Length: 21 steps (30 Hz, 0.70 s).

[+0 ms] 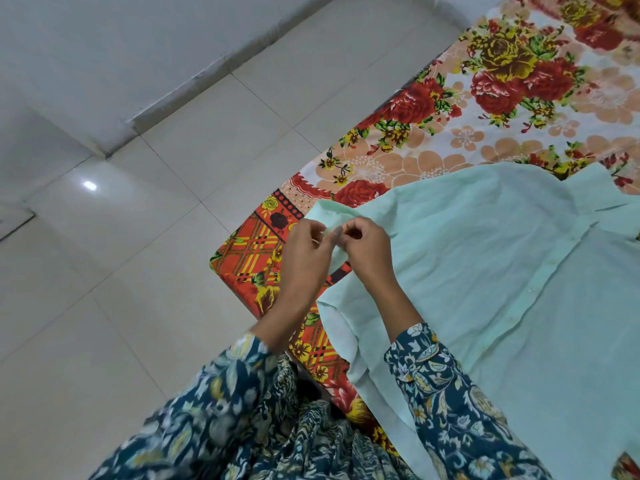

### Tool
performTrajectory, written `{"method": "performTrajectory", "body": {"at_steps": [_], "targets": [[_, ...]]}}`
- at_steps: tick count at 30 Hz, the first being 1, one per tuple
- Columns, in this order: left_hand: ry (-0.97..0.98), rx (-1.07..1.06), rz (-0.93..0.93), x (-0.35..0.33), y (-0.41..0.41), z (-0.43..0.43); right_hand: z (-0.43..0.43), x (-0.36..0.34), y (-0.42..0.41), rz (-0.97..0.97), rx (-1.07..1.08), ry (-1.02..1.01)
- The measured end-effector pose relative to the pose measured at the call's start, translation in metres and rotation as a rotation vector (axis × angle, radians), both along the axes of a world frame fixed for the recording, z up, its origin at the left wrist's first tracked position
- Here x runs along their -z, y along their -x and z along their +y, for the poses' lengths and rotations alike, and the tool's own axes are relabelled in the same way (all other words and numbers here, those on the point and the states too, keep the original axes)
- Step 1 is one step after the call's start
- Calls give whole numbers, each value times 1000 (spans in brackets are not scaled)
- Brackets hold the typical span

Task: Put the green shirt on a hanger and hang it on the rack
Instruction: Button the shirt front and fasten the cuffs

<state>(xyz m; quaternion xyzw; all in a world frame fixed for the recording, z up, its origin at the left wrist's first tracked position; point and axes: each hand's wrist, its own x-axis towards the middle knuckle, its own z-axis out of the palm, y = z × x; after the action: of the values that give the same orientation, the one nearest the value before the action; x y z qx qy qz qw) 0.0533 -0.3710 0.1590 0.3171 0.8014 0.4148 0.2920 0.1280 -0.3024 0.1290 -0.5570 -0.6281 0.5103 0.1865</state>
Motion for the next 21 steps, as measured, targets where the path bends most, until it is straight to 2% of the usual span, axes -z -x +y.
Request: {"method": "performTrajectory", "body": {"at_steps": [2,9,12,17,21], "targets": [[93,-25,-168,9,4,14,-4,1,1,24,5,-14],[11,-107,-673,24,16,15,-4,0,-7,216,100,177],[-29,-88,-668,28,18,16,-2,-3,-8,285,96,218],[-19,-57,-448,33,21,14,3,-4,-2,228,82,190],[19,15,-572,34,30,13,6,-4,-4,264,54,264]]}}
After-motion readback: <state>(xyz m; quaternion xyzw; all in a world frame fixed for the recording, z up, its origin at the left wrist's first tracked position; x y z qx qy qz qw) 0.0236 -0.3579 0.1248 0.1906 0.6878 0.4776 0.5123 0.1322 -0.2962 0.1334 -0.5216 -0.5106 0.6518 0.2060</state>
